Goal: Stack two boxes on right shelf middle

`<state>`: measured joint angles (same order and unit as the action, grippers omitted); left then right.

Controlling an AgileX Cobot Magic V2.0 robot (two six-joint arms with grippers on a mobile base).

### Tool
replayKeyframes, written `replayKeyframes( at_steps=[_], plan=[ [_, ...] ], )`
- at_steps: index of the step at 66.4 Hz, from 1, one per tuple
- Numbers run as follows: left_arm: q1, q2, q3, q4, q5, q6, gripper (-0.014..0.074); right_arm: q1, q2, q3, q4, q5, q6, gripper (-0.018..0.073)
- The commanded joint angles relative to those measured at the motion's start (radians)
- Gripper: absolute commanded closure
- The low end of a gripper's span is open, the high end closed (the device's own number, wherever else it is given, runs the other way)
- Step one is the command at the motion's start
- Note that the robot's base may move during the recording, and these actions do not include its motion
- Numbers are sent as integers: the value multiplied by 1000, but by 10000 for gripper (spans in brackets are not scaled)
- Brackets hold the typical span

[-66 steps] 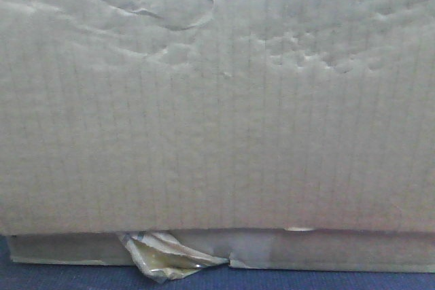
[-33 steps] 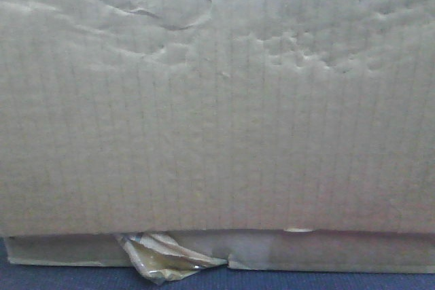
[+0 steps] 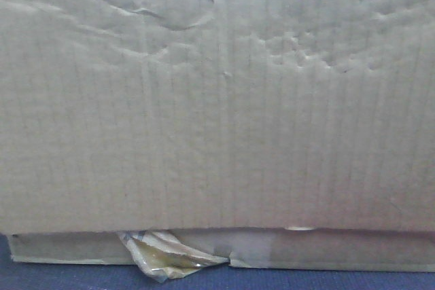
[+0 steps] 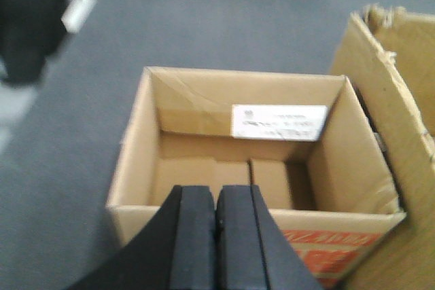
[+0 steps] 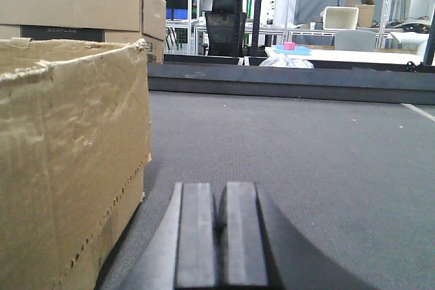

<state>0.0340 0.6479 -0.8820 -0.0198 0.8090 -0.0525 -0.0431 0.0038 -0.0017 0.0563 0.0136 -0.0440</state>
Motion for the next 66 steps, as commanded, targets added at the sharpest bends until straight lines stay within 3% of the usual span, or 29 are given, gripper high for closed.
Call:
replayKeyframes(
  at_steps=[1,13,25,30,37,45,54,66],
  plan=[
    [1,108,-76,-76,11,-1,708,-3,-4,2,-7,-22,2,721],
    [1,289,-167,-95,4,-1,708,-3,-4,2,-7,-22,2,721],
    [3,477,-277,1,65,1,708,-3,-4,2,-7,-22,2,721],
    [8,551,-348,31,111,53,708,-3,-4,2,-7,-22,2,721],
    [66,640,-428,-51,142,186,708,-3,-4,2,-7,-22,2,721],
    [178,704,-489,-178,203,306,708,-3,-4,2,-7,-22,2,721],
    [252,717,-498,-171,194,319,708,-3,-4,2,-7,-22,2,721],
    [258,717,-486,-128,233,321,680,-3,-4,2,-7,-22,2,721]
  ],
)
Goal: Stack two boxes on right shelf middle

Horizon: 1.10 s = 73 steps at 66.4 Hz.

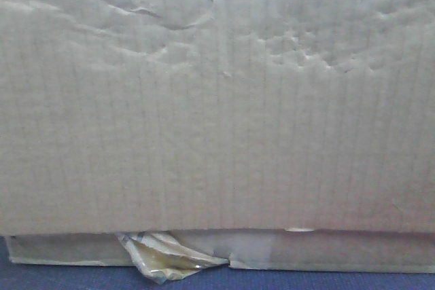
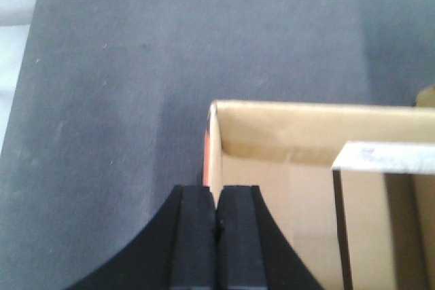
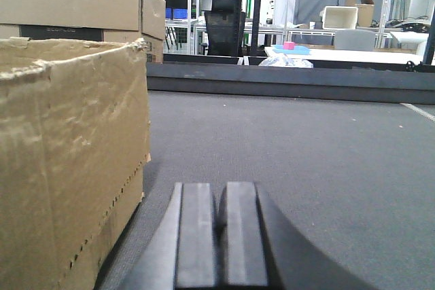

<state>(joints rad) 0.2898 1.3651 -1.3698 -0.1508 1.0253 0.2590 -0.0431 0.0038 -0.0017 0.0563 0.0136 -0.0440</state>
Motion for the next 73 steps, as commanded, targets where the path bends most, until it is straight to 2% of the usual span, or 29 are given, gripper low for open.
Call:
replayKeyframes(
  at_steps=[1,7,10,17,22,48,54,62,67,73],
  plan=[
    [2,0,3,5,22,10,665,-3,-4,2,-7,-22,2,721],
    [2,7,19,18,40,10,536,-3,-4,2,-7,-22,2,721],
    [2,9,33,18,40,10,430,-3,-4,2,-7,-22,2,721],
    [2,28,62,15,19,10,271,-3,-4,2,-7,-22,2,721],
    [2,55,64,5,19,10,234,-3,-4,2,-7,-22,2,721],
    [2,205,64,7,4,10,342,-3,-4,2,-7,-22,2,721],
    [2,208,62,4,4,10,452,-3,-4,2,-7,-22,2,721],
    [2,208,52,-5,4,10,713,-3,-4,2,-7,-22,2,721],
    [2,208,29,-6,30,10,708,-3,-4,2,-7,-22,2,721],
    [2,208,-40,34,72,10,707,-3,-4,2,-7,-22,2,721]
  ],
)
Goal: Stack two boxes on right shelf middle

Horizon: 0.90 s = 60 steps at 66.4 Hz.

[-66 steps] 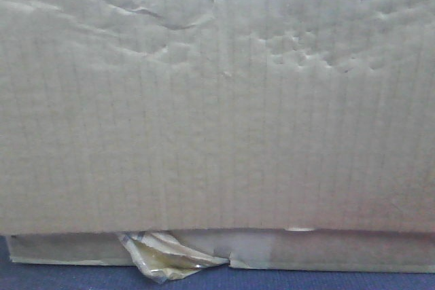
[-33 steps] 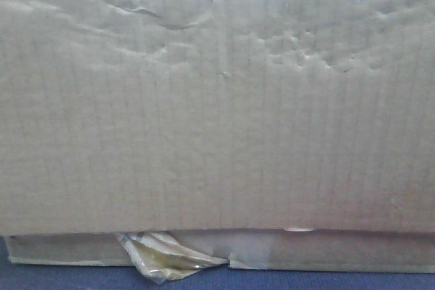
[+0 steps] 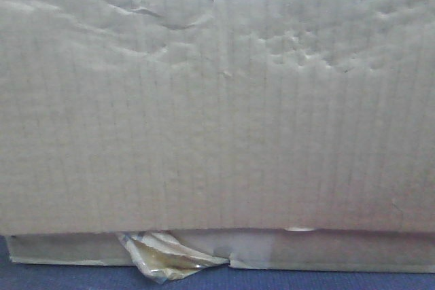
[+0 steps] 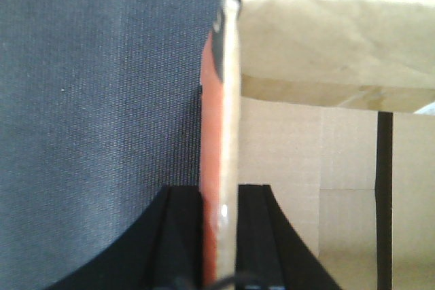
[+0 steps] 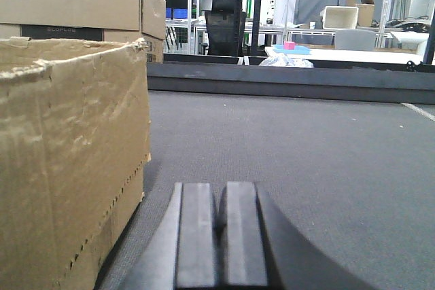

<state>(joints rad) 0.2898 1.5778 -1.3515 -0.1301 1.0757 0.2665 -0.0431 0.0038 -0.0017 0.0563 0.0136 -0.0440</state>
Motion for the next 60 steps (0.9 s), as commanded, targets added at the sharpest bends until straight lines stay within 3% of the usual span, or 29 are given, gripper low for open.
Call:
replayKeyframes(
  at_steps=[1,10,21,34,45,60],
  plan=[
    [4,-7,-72,23,28,2,707,-3,-4,2,-7,-22,2,721],
    [6,-11,-246,93,85,-76,707,-3,-4,2,-7,-22,2,721],
    [2,-11,-495,98,120,-203,707,-3,-4,2,-7,-22,2,721],
    [-80,-11,-776,139,145,-295,707,-3,-4,2,-7,-22,2,721],
    [-253,-12,-907,191,145,-428,707,-3,-4,2,-7,-22,2,721],
    [-610,-9,-859,383,145,-670,707,-3,-4,2,-7,-22,2,721]
  ],
)
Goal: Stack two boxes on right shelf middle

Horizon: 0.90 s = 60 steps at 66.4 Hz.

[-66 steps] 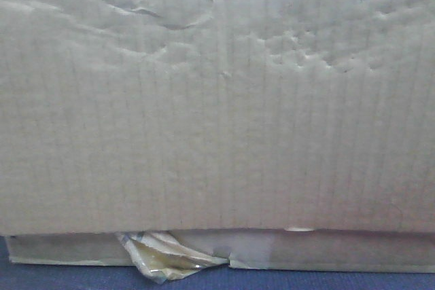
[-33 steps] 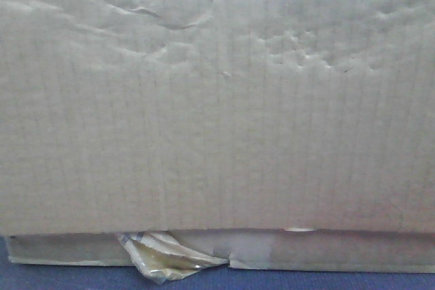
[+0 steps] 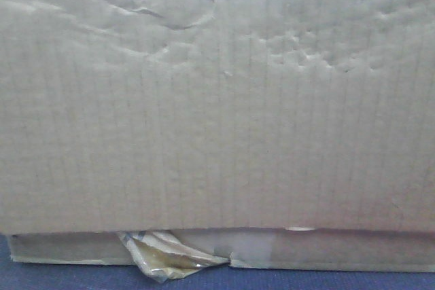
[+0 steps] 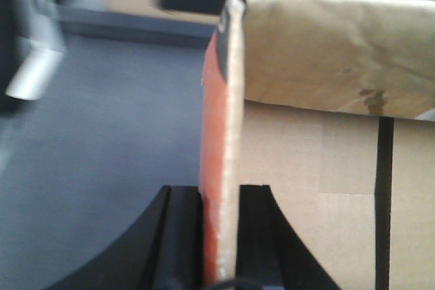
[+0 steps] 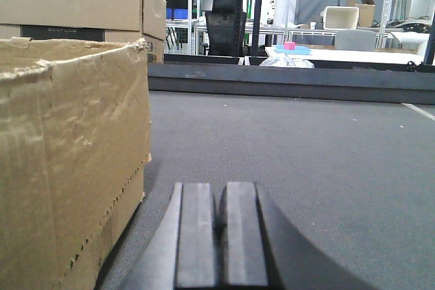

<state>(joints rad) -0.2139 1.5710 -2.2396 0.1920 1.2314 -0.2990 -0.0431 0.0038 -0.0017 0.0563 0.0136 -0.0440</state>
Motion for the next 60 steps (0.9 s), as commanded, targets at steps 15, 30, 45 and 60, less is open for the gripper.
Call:
replayKeyframes(
  at_steps=[15,30,45,60],
  plan=[
    [-326,-2,251,179,-10,-289,707,-3,-4,2,-7,-22,2,721],
    [-348,3,486,96,-43,-335,707,-3,-4,2,-7,-22,2,721],
    [-350,80,554,36,-60,-335,707,-3,-4,2,-7,-22,2,721],
    [-350,156,552,20,-69,-335,707,-3,-4,2,-7,-22,2,721]
  ],
)
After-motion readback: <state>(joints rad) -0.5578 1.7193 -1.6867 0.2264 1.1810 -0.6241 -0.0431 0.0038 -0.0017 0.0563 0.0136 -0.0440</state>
